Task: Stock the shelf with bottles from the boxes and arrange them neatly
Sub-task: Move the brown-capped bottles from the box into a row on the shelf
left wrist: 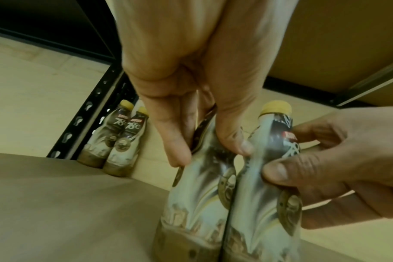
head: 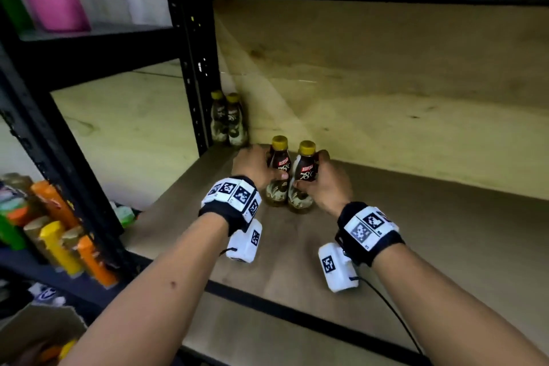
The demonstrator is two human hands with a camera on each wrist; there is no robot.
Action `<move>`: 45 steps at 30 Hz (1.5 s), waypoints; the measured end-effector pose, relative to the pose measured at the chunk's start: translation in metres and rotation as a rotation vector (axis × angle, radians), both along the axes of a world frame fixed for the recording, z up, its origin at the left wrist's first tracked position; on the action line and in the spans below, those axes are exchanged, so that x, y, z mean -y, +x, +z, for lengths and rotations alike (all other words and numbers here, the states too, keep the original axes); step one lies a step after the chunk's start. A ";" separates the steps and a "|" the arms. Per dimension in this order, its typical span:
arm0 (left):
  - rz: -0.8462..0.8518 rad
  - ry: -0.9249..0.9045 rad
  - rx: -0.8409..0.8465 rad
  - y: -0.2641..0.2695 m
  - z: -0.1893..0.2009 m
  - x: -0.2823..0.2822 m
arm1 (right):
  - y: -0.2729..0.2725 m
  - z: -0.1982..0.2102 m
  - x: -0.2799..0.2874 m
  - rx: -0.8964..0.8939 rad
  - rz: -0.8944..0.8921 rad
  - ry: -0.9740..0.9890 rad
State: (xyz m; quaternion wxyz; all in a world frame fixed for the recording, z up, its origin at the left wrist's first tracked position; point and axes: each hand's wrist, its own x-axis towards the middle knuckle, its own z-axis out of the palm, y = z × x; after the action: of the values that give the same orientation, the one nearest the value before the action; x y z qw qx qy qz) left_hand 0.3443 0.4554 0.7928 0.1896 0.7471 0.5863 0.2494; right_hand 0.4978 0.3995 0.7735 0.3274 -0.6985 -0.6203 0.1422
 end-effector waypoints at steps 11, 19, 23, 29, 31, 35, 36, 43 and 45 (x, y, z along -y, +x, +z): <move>0.052 0.006 0.019 -0.018 0.004 -0.121 | -0.040 0.004 -0.115 0.051 -0.072 -0.030; 0.124 0.038 0.027 -0.008 0.003 -0.162 | -0.045 0.010 -0.153 0.019 -0.117 -0.037; 0.128 0.043 0.033 -0.005 0.004 -0.173 | -0.047 0.012 -0.168 0.015 -0.127 -0.037; 0.177 0.080 0.011 -0.007 -0.004 -0.182 | -0.047 0.013 -0.189 0.035 -0.154 -0.037; 0.173 0.073 -0.017 -0.006 -0.001 -0.183 | -0.046 0.012 -0.191 0.041 -0.153 -0.017; 0.174 0.089 -0.047 -0.002 0.004 -0.174 | -0.046 0.011 -0.189 0.030 -0.131 0.013; 0.173 0.101 -0.021 -0.002 0.003 -0.173 | -0.046 0.011 -0.187 0.009 -0.118 0.017; 0.064 0.084 0.009 -0.019 0.021 -0.128 | -0.017 0.012 -0.147 -0.063 0.022 -0.076; 0.034 0.046 -0.033 -0.023 0.023 -0.107 | -0.005 0.011 -0.132 0.047 0.043 -0.114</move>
State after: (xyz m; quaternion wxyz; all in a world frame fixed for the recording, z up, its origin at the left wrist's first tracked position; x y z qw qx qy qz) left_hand 0.3208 0.5629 0.8157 0.1585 0.7452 0.5960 0.2534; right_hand 0.4930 0.5310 0.7842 0.2692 -0.7058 -0.6335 0.1678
